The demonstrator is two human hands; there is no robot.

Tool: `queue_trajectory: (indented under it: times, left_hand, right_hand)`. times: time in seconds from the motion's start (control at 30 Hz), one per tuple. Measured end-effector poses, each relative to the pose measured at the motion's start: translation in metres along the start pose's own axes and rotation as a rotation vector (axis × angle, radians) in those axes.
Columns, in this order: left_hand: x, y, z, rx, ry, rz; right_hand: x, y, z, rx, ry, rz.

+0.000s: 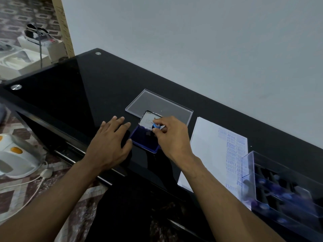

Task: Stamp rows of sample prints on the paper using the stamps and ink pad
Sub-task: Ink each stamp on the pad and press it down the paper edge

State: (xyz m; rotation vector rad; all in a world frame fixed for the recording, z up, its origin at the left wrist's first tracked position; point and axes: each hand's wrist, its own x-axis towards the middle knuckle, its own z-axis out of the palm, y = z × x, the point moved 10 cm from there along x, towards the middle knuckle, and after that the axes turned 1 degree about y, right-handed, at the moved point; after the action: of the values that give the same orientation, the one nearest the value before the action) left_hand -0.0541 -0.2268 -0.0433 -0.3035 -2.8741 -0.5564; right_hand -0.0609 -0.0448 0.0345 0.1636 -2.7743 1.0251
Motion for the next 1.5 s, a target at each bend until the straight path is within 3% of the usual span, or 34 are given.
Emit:
queue_trajectory:
  times: [0.27, 0.7, 1.5]
  left_hand:
    - [0.022, 0.081, 0.008, -0.046, -0.008, 0.132]
    - [0.049, 0.208, 0.055, -0.11, -0.138, 0.283]
    - [0.128, 0.243, 0.129, 0.11, -0.232, 0.352]
  right_hand:
    - [-0.019, 0.048, -0.073, 0.024, 0.181, 0.037]
    - [-0.045, 0.144, -0.16, -0.087, 0.29, 0.21]
    - [0.001, 0.207, -0.173, -0.167, 0.26, 0.249]
